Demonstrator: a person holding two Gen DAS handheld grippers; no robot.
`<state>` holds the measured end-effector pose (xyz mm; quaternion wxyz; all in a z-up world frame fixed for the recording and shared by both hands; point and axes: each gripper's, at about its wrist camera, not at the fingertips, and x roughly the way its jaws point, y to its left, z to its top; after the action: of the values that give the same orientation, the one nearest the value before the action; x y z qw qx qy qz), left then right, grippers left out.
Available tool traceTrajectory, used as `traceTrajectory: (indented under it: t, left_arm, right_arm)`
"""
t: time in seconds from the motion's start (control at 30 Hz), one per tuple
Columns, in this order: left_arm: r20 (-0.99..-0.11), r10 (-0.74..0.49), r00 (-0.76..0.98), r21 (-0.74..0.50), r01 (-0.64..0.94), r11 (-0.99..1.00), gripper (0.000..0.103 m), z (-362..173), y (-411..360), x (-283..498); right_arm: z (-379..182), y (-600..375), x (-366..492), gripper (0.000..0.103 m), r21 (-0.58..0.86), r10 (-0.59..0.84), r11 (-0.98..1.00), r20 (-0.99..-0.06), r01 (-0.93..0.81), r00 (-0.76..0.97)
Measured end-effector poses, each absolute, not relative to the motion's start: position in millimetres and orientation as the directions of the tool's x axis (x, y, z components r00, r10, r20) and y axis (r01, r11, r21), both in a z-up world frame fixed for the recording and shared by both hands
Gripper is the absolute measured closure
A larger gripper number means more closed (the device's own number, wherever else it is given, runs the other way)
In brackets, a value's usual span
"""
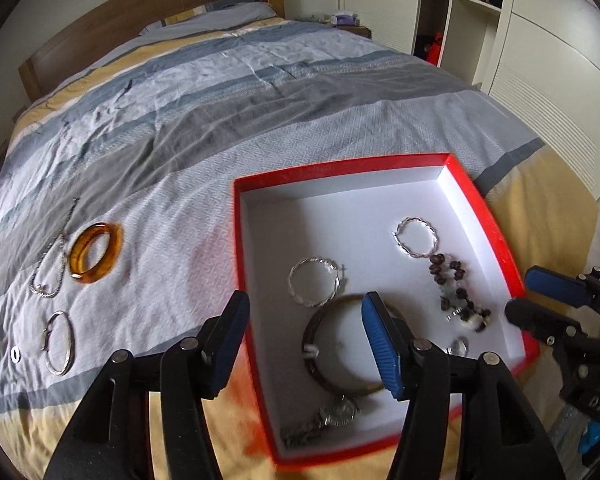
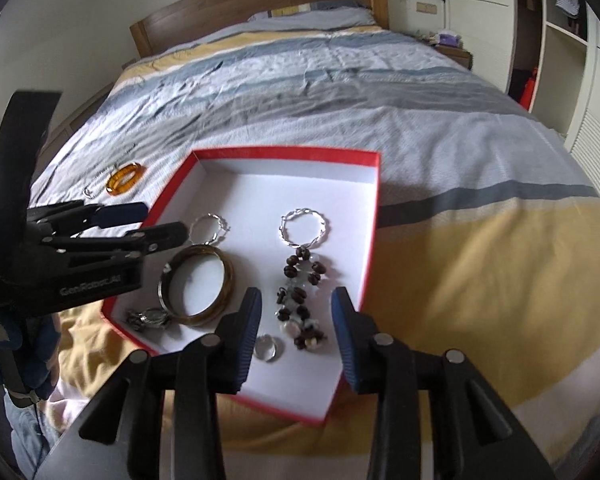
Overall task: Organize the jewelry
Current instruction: 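Lift both open tools out of the box back over the remaining jewelry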
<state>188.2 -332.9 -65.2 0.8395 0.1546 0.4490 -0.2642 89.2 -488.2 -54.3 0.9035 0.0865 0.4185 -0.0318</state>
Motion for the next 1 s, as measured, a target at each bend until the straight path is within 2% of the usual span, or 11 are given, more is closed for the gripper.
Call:
traceTrajectory:
  t: [0.07, 0.2, 0.43, 1.0]
  left_arm:
    - [-0.824, -0.305, 0.477, 0.028, 0.572, 0.82, 0.042, -52, -321, 177]
    - [-0.794, -0.286, 0.537, 0.058, 0.535, 0.843, 0.029, -25, -296, 153]
    - [-0.735, -0.245, 0.632, 0.12, 0.477, 0.871, 0.022, 13, -253, 102]
    - [-0.624, -0.152, 0.766, 0.132, 0.296, 0.946, 0.016, 57, -143, 9]
  right_arm:
    - [-44, -488, 76, 0.068, 0.132, 0.003, 0.98, -0.751, 0.146, 0.66]
    - [-29, -487, 57, 0.068, 0.148, -0.016, 0.972, -0.734, 0.183, 0.679]
    - [-2, -459, 24, 0.065, 0.169, -0.015, 0.968, -0.697, 0.185, 0.717]
    - [30, -356, -36, 0.063, 0.188, 0.074, 0.98, -0.627, 0.059, 0.775]
